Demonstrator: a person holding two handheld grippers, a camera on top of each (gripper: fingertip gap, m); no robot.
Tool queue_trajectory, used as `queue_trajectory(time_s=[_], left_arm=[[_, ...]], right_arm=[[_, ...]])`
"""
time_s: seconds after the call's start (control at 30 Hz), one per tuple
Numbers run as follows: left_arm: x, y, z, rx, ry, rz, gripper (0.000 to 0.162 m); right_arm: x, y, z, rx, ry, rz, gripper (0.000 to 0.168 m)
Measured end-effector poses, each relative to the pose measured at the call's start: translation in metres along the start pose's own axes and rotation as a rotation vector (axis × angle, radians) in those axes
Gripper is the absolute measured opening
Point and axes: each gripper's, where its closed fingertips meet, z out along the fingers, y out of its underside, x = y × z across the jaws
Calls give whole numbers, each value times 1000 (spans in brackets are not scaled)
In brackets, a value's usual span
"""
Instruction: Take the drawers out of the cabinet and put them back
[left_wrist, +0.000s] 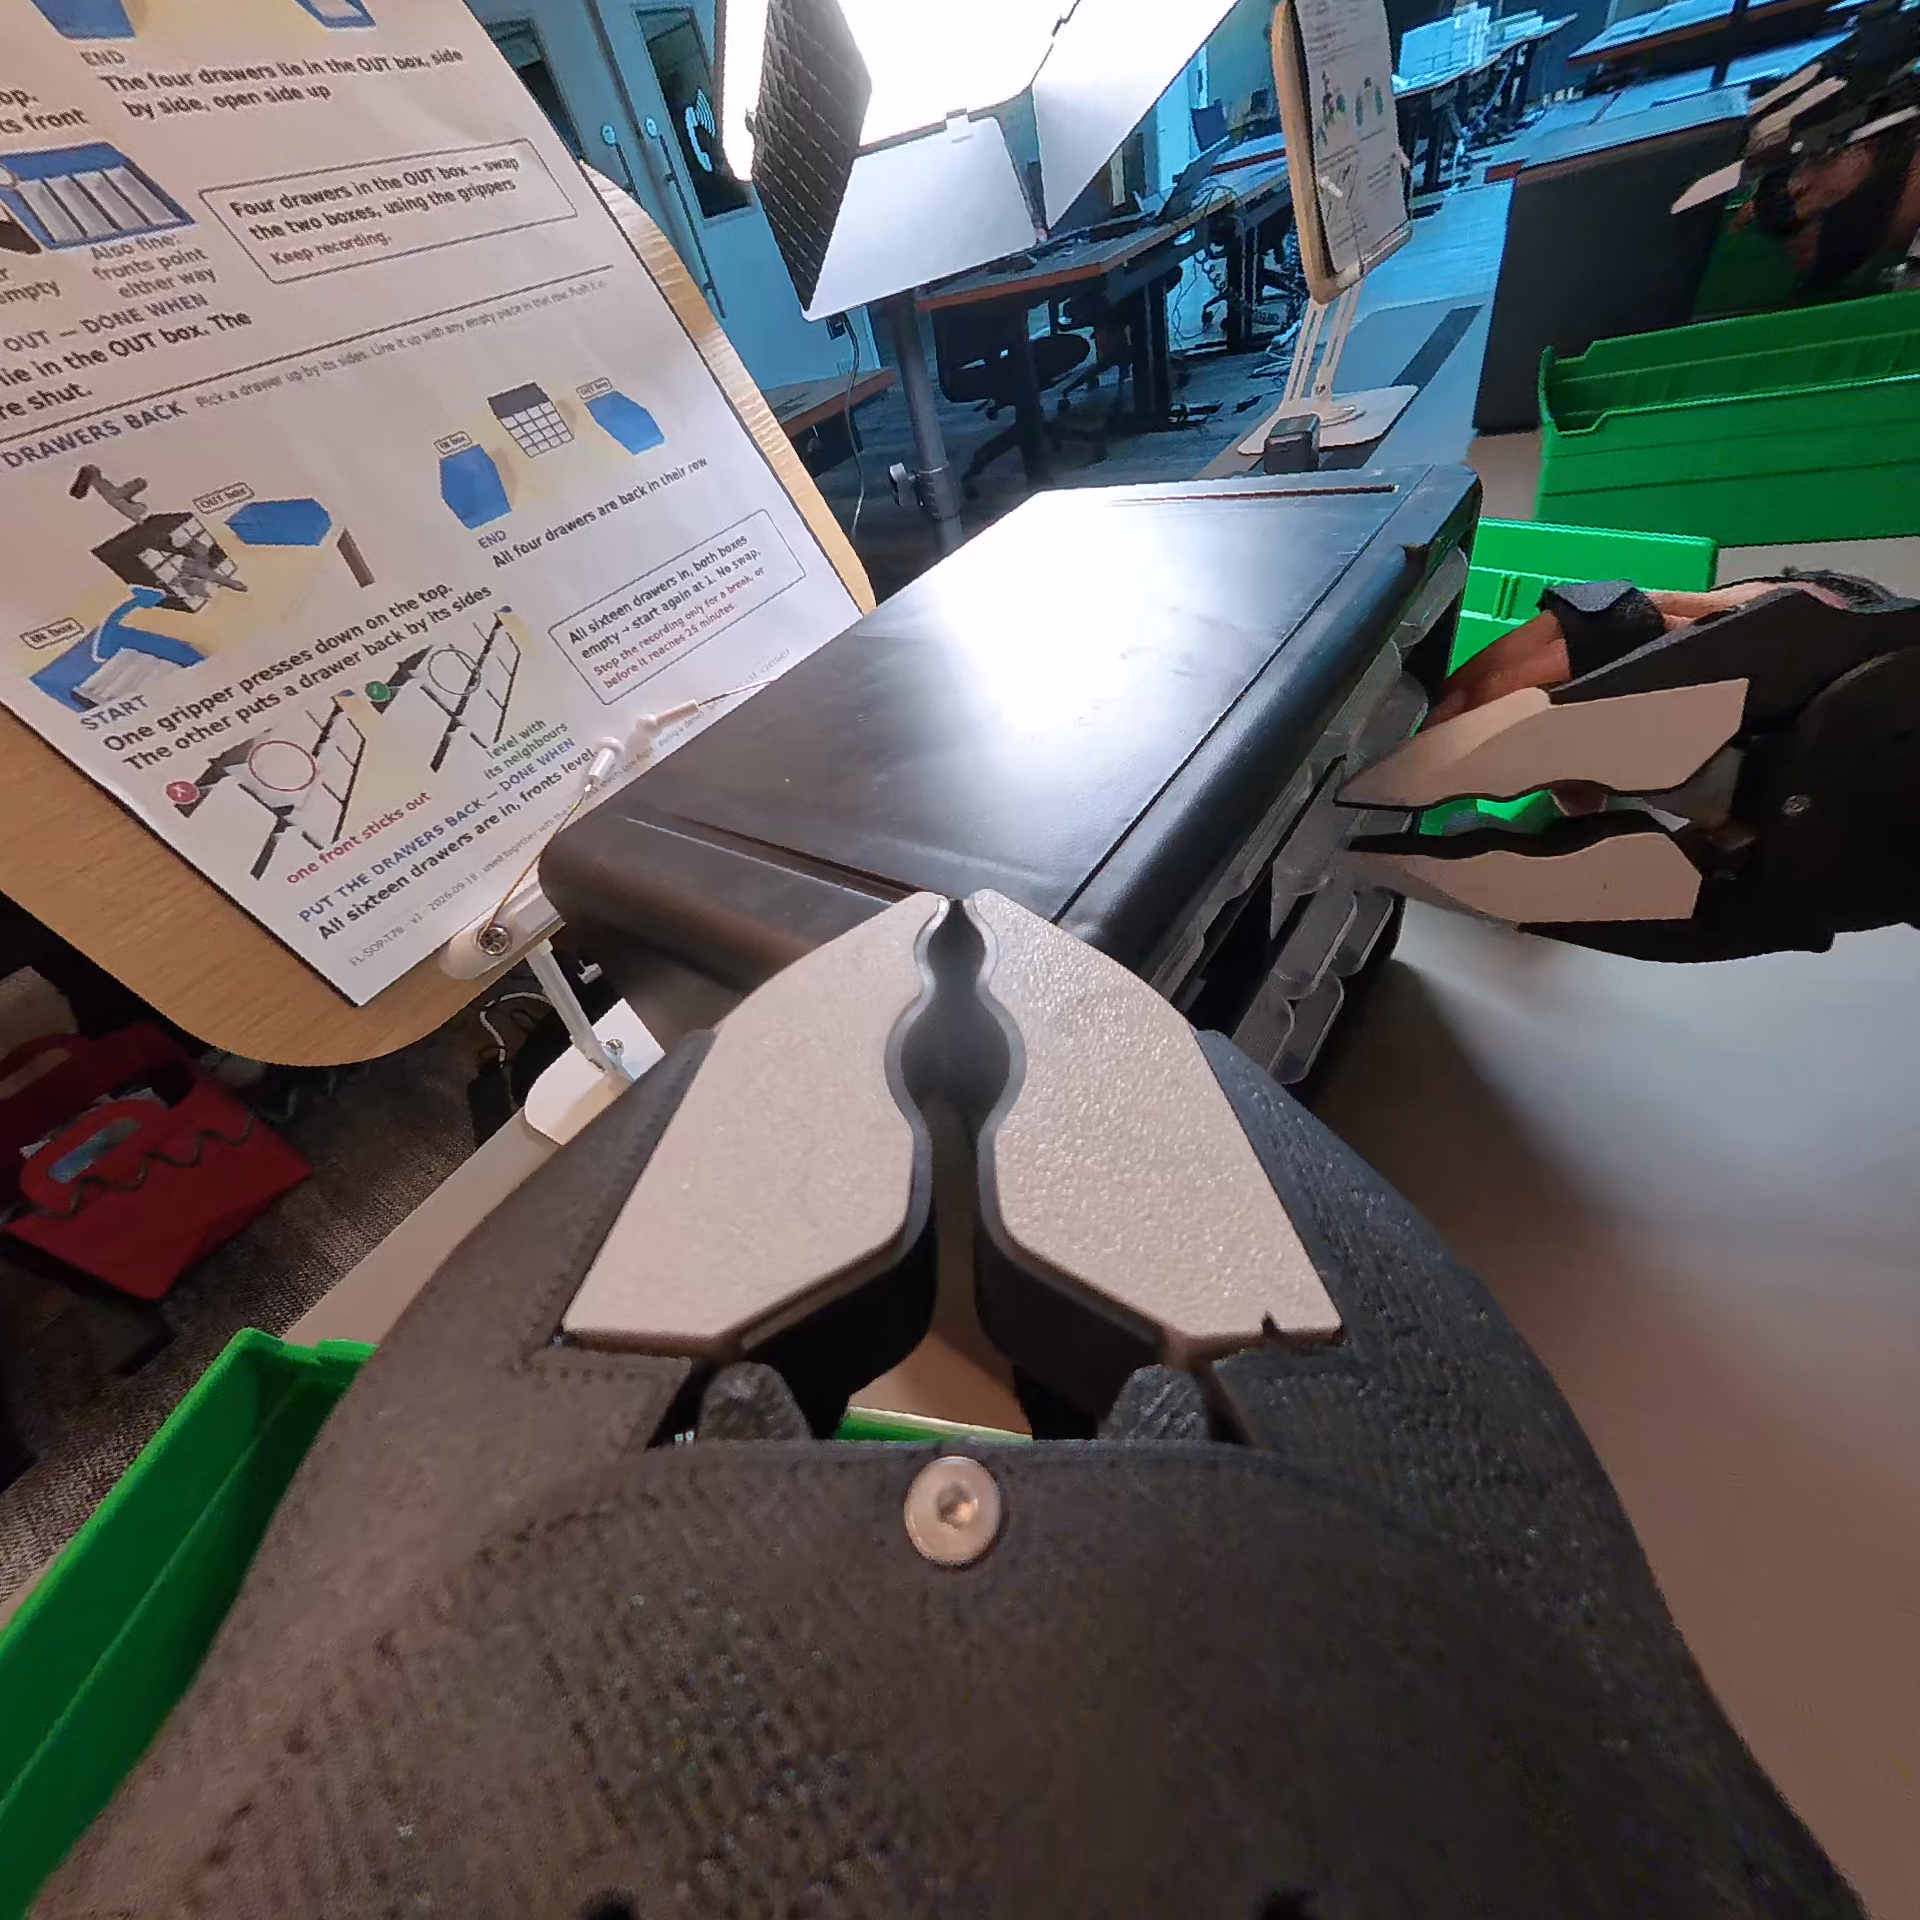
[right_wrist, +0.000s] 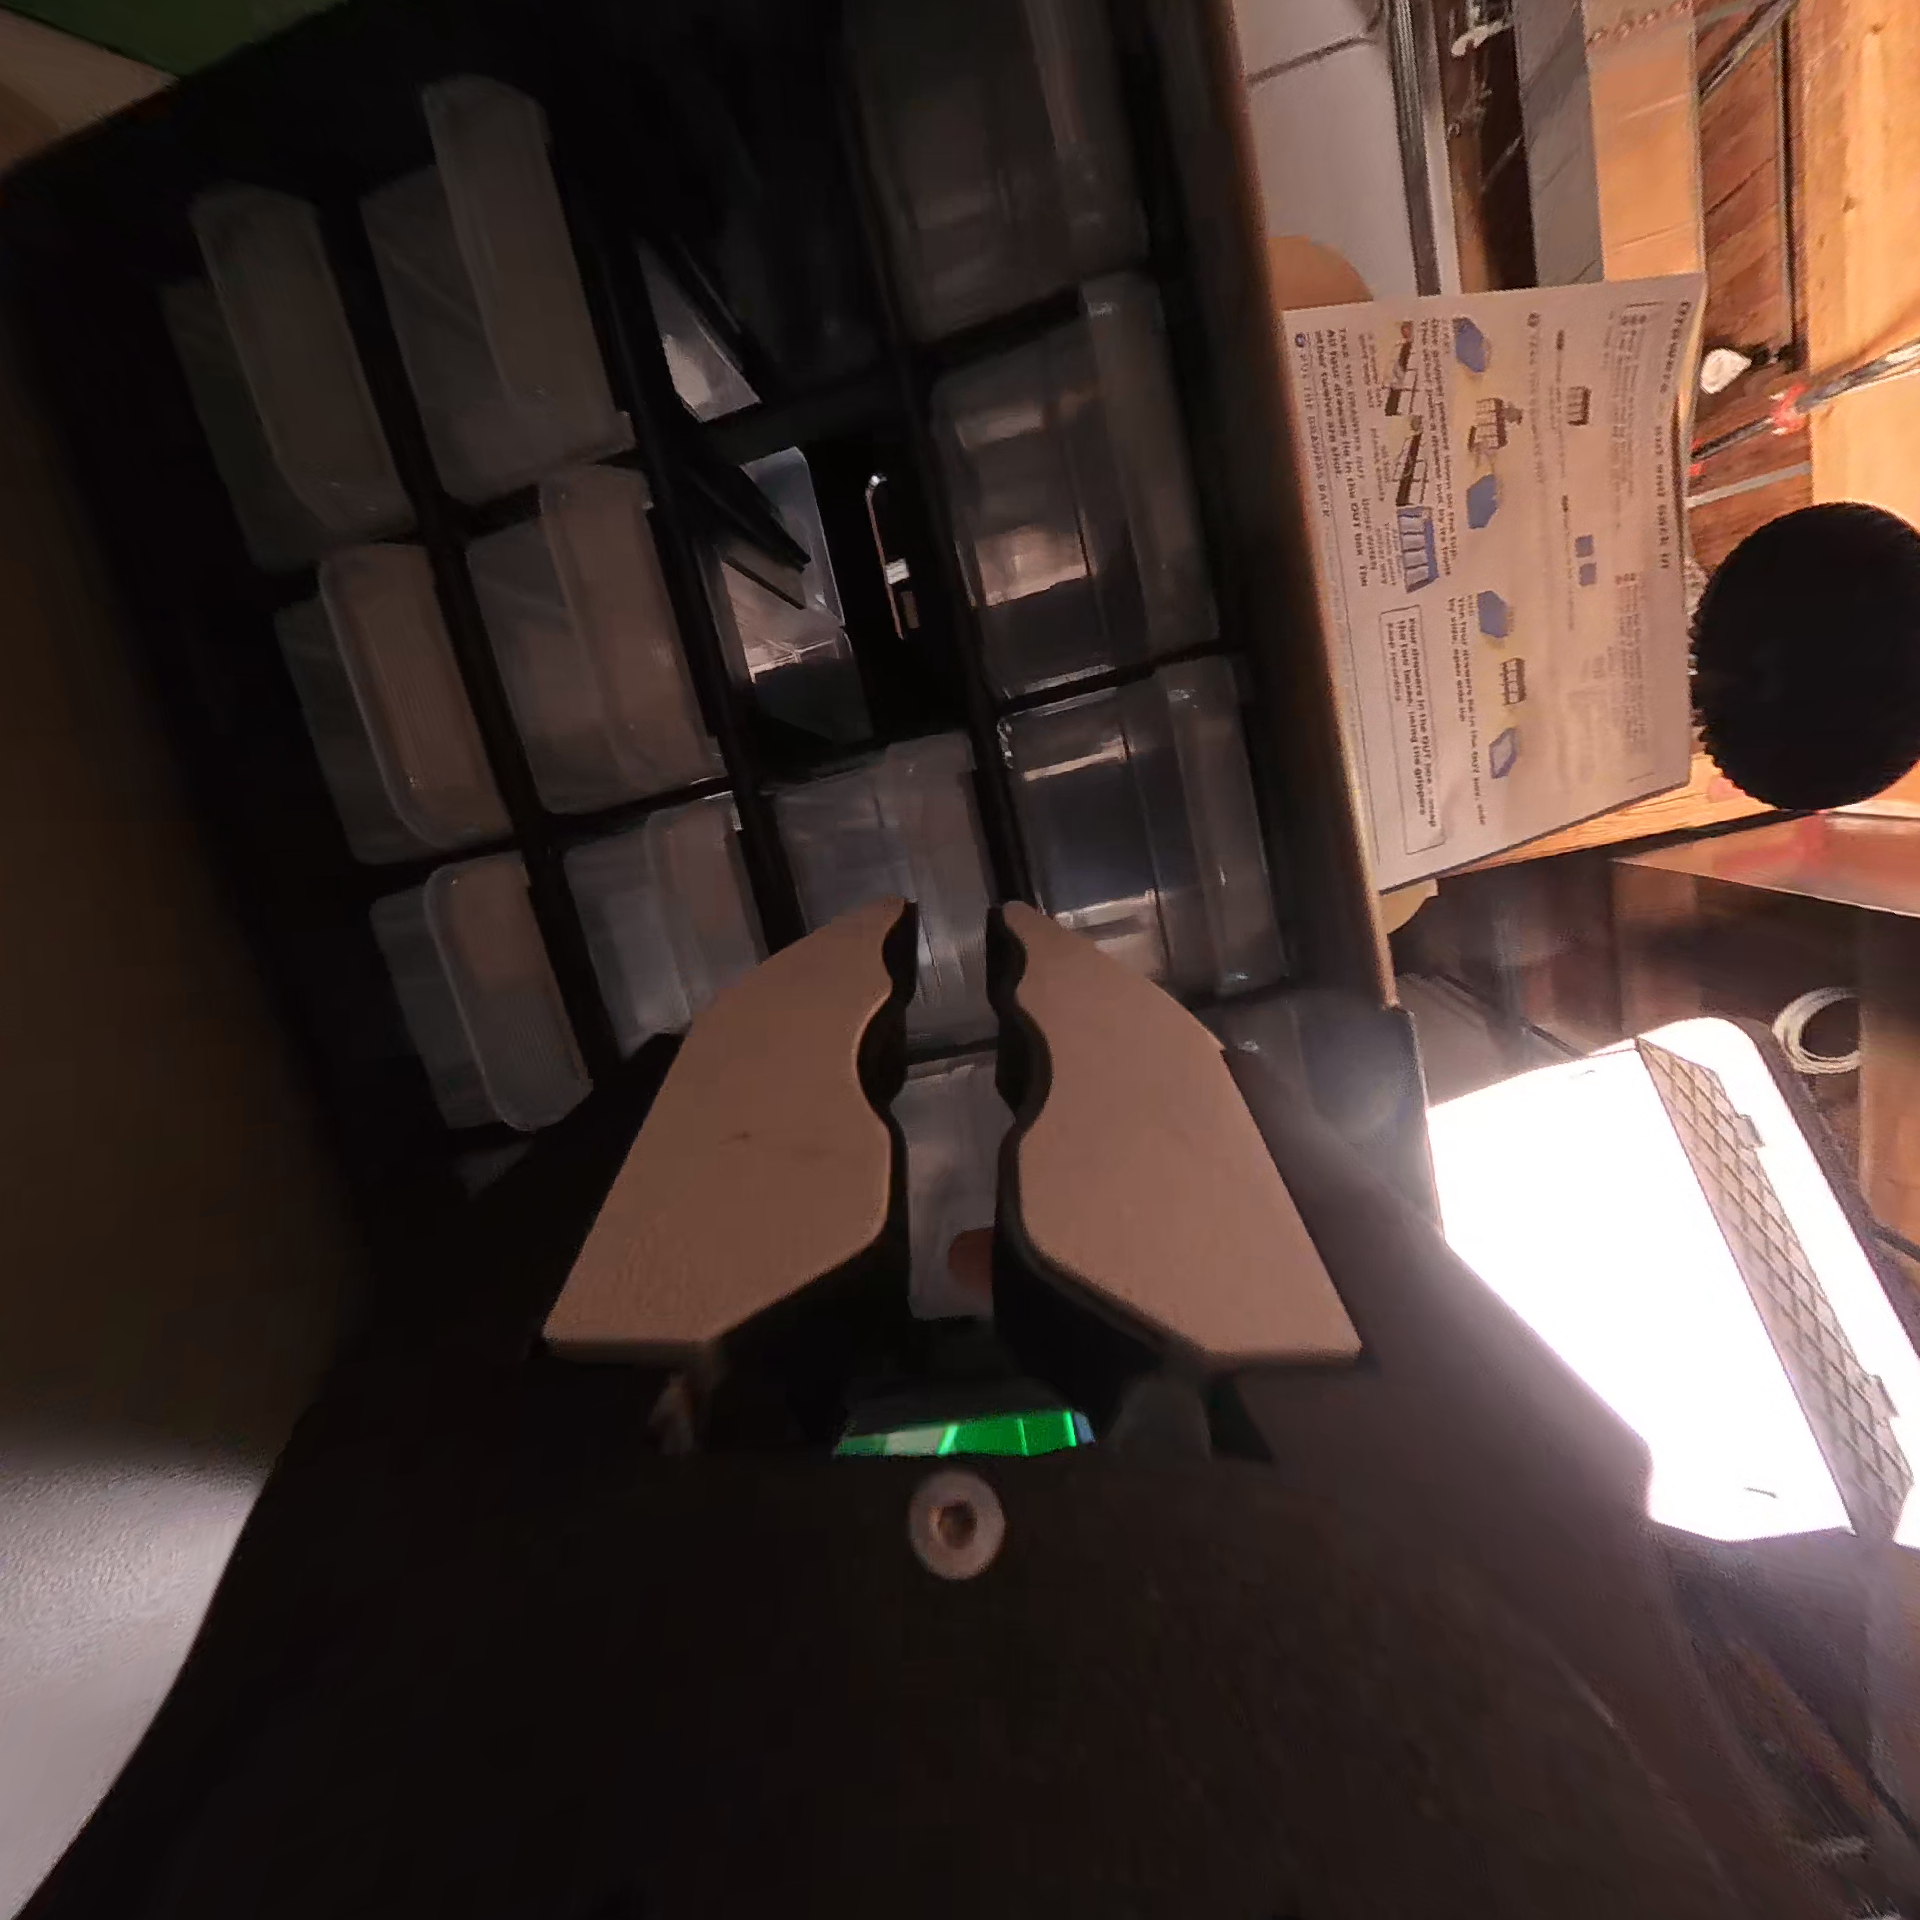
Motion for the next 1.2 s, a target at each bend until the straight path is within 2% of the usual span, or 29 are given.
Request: queue_trajectory(time_s=[0.2, 0.47, 0.63, 0.7, 0.93, 1.2], left_arm=[[0, 0, 0, -2, -4, 4, 0], [0, 0, 0, -1, -9, 4, 0], [0, 0, 0, -1, -9, 5, 0], [0, 0, 0, -1, -7, 5, 0], [0, 0, 0, -3, -5, 8, 0], [0, 0, -1, -8, -8, 16, 0]], right_arm=[[-2, -6, -17, 19, -48, 17, 10], [-6, -18, -47, 102, -304, 175, 12], [3, -9, -34, 47, -354, 203, 32], [0, -8, -29, 31, -403, 195, 33], [-16, -6, -27, -48, -716, 245, 20], [-27, -35, -74, 11, -1066, 391, 16]])
